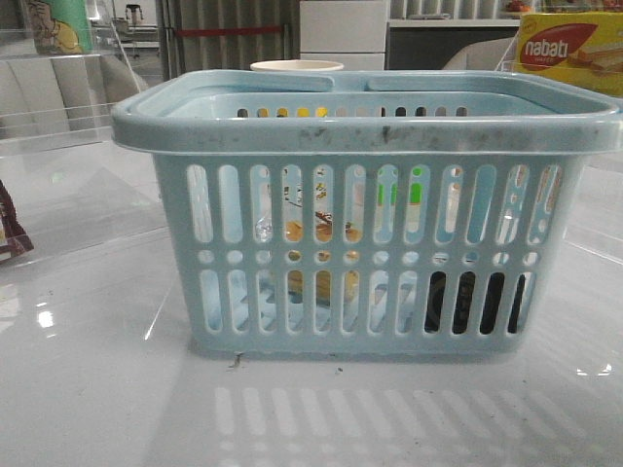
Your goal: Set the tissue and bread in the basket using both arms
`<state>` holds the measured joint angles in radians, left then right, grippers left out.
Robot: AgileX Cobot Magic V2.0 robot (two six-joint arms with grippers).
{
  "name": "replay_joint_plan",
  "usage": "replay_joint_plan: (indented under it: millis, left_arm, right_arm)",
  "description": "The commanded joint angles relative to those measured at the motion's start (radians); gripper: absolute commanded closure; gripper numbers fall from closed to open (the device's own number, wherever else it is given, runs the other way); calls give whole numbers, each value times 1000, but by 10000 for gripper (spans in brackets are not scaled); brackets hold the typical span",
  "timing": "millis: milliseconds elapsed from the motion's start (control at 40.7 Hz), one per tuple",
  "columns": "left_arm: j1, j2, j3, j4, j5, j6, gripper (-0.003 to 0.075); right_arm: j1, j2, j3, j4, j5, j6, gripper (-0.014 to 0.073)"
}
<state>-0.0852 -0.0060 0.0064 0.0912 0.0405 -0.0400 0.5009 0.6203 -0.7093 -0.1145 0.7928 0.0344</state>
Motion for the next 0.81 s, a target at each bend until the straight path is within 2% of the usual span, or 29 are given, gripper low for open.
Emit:
replay_joint_plan:
  millis: [0, 123, 270, 417, 614, 785]
  left_arm:
    - [-1, -18, 0, -8, -90, 1, 622]
    - [-1, -16, 0, -8, -88, 1, 622]
    - [-1, -16, 0, -8, -87, 1, 622]
    - [-1, -16, 0, -8, -87, 1, 622]
    - [-1, -16, 0, -8, -85, 1, 622]
    - [-1, -16, 0, -8, -85, 1, 622]
  right_arm:
    - [-30, -37, 7, -20, -95, -8, 567]
    - [-136, -124, 106, -3, -233, -8, 567]
    - [-275, -269, 293, 25, -472, -8, 567]
    - [-407, -436, 469, 38, -628, -8, 567]
    - [-526, -588, 618, 79, -696, -8, 567]
    - [-520, -638, 687, 80, -738, -8, 567]
